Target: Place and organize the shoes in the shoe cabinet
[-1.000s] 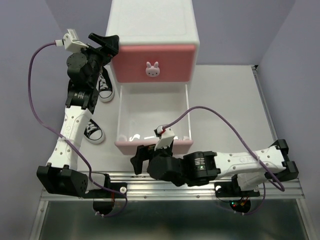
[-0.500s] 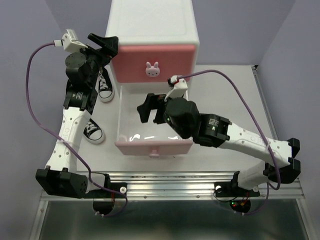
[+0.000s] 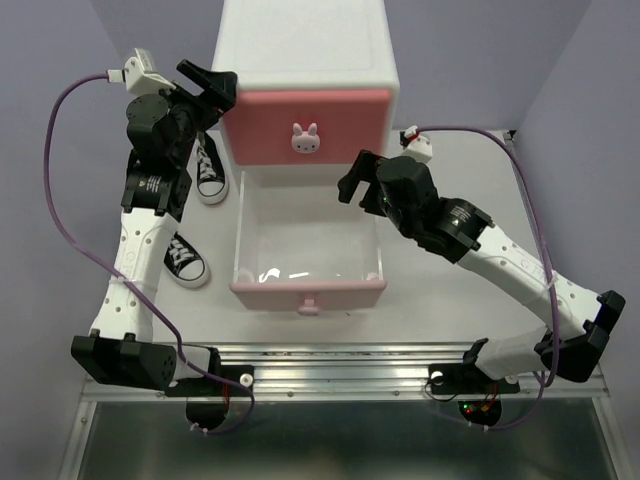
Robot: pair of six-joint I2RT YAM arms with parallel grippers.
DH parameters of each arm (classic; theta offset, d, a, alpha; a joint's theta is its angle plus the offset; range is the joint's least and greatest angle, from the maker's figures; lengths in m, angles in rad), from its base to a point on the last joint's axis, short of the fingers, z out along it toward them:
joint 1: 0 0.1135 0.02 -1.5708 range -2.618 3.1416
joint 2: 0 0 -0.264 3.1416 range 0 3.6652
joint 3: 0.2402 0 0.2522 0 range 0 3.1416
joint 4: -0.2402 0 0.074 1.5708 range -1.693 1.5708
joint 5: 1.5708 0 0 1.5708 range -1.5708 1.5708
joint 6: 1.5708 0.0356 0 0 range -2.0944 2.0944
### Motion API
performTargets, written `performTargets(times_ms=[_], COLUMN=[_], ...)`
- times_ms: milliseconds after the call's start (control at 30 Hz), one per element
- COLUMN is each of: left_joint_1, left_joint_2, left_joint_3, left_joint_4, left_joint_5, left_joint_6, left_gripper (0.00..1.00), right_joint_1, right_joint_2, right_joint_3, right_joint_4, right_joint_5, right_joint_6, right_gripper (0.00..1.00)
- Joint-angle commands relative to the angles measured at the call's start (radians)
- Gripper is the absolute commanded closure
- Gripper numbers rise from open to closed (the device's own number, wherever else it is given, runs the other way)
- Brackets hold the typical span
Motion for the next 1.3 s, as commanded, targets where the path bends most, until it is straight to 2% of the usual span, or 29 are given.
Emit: performTargets(times_ms=[0, 233, 467, 700, 867, 1000, 1100, 1267], left_joint_1=[0.002, 0.002, 0.002, 0.007, 0.039, 0.057, 0.121, 0.254], left_joint_2=[0.090, 0.114, 0.134, 0.159, 0.200, 0.197, 0.200, 0.173], left_joint_3=[-0.014, 0.125, 0.309, 0.435, 0.581, 0.607, 0.628, 0.572], left_joint_4=[-0.315, -0.295, -0.251, -0.206, -0.209, -0.163, -0.171, -0.241], left_joint_5=[0.026, 0.067, 0.041, 0.041, 0.086, 0.123, 0.153, 0.146], left_joint_6=[0.126, 0.145, 0.191, 0.169, 0.156, 0.129, 0.096, 0.079], left_gripper=[0.01, 0.01, 0.01, 0.01, 0.01, 0.01, 0.01, 0.01], right_joint_1=[-0.043, -0.054, -0.054, -0.063, -0.063, -0.063, -0.063, -0.063], right_joint_2=[-0.083, -0.121, -0.140, -0.163, -0.170, -0.184, -0.183, -0.183], right_joint_3=[-0.061, -0.071, -0.089, -0.108, -0.112, -0.131, -0.129, -0.118], right_joint_4=[-0.044, -0.104, -0.162, -0.171, -0.185, -0.185, -0.199, -0.223], right_joint_5=[0.010, 0.048, 0.047, 0.034, 0.016, 0.025, 0.025, 0.053], right_joint_6=[0.072, 0.044, 0.084, 0.082, 0.078, 0.085, 0.079, 0.079], right_gripper=[0.00, 0.00, 0.00, 0.00, 0.00, 0.00, 0.00, 0.00])
